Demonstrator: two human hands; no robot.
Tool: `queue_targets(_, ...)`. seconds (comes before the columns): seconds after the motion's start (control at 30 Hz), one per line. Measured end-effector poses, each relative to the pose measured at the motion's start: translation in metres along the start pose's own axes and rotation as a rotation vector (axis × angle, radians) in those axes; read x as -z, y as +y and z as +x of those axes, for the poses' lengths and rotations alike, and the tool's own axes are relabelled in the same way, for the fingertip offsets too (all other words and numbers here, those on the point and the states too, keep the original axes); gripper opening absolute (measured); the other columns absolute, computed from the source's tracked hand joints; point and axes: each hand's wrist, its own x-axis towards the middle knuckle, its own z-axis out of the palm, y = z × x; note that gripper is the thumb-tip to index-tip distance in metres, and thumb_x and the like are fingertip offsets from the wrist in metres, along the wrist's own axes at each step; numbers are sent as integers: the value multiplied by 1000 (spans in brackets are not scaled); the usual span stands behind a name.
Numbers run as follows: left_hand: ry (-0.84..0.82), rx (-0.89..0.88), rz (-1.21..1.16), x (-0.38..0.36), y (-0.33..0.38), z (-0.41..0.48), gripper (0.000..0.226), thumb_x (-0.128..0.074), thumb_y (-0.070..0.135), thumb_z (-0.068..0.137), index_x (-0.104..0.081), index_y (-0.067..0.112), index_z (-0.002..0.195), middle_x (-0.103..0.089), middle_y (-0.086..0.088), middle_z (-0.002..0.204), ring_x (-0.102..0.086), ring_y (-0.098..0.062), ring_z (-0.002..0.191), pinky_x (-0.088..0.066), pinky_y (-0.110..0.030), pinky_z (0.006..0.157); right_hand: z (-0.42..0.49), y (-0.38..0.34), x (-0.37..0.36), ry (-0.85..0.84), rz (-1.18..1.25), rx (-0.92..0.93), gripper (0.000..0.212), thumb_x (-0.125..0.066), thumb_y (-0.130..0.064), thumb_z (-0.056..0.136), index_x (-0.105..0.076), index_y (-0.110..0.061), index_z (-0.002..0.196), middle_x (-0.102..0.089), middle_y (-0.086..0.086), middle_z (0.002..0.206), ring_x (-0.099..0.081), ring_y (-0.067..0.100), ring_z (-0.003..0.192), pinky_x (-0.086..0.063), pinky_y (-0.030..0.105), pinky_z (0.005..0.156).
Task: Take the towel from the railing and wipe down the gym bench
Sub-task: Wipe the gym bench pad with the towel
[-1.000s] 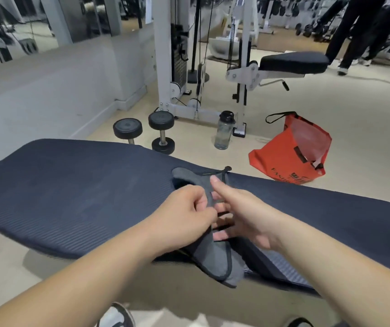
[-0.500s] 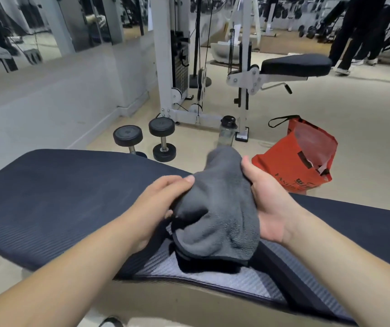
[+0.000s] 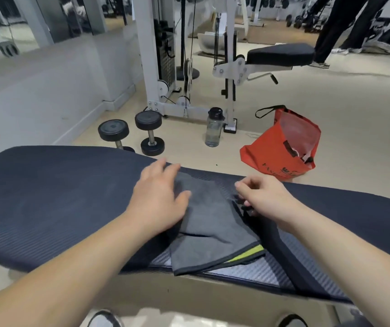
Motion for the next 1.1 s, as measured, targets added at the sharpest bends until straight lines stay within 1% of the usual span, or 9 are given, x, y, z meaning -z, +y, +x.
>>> queue_targets(0.17, -465, 4, 369, -61, 54, -18, 100, -16, 85, 87, 4, 24, 165, 23, -21, 169, 24, -45, 155, 8, -64, 124, -13, 18, 29, 39, -106, 46, 29, -62, -36, 100, -71, -14, 85, -69, 2, 73, -64, 17, 66, -52, 31, 68)
queue_targets(0.27, -465, 23, 462, -88, 81, -28, 102, -7, 83, 88, 22, 17, 160, 38, -25, 161, 38, -49, 147, 15, -68, 119, -21, 34, 53, 69, -135, 41, 31, -61, -38, 101, -72, -14, 84, -67, -1, 70, -60, 13, 63, -49, 31, 66)
queue_targets(0.4, -523, -383, 419, -114, 116, -59, 97, -14, 80, 91, 21, 24, 161, 42, -8, 163, 47, -37, 144, 19, -63, 120, -30, 60, 86, 129, -161, 37, 34, -61, -36, 101, -66, -20, 72, -60, -9, 63, -55, 9, 61, -44, 26, 62)
queue_targets(0.53, -570, -702, 366, -120, 124, -40, 101, -32, 91, 82, 11, 45, 161, 35, 16, 165, 43, -17, 148, 23, -50, 123, -42, 89, 123, 228, -101, -4, 29, -60, -41, 101, -72, -20, 85, -66, -10, 70, -60, 9, 70, -45, 25, 64)
queue_targets(0.67, -393, -430, 453, -145, 148, 2, 84, -15, 82, 89, 17, 48, 158, 32, 8, 168, 36, -25, 152, 14, -60, 124, -58, 130, 166, 357, -114, -74, 25, -60, -43, 100, -73, -23, 109, -74, -10, 103, -66, 12, 99, -47, 27, 80)
queue_targets(0.73, -346, -369, 478, -165, 177, -6, 78, -11, 72, 94, 24, 42, 157, 35, 1, 166, 36, -35, 152, 15, -65, 122, -65, 155, 186, 419, -153, -172, 41, -58, -48, 98, -68, -23, 128, -69, -4, 127, -62, 19, 120, -47, 33, 96)
queue_targets(0.9, -529, -786, 388, -182, 239, -59, 95, -18, 90, 84, 19, 45, 159, 36, 9, 165, 44, -26, 148, 21, -59, 121, -84, 201, 227, 517, -128, -498, 108, -27, -84, 75, -40, -16, 157, -42, 12, 163, -37, 36, 151, -31, 58, 121)
queue_targets(1.0, -515, -877, 387, -194, 258, -24, 97, -25, 93, 81, 9, 48, 160, 26, 12, 169, 36, -20, 152, 18, -55, 124, -95, 217, 239, 530, -61, -572, 103, -17, -87, 68, -58, -15, 130, -55, 17, 149, -51, 38, 138, -40, 56, 115)
queue_targets(1.1, -443, -727, 445, -217, 288, -7, 84, -23, 79, 93, 12, 45, 161, 26, 6, 171, 32, -28, 154, 15, -61, 123, -103, 221, 248, 564, -19, -558, 72, -18, -81, 80, -47, -20, 103, -64, 20, 129, -59, 35, 117, -45, 47, 100)
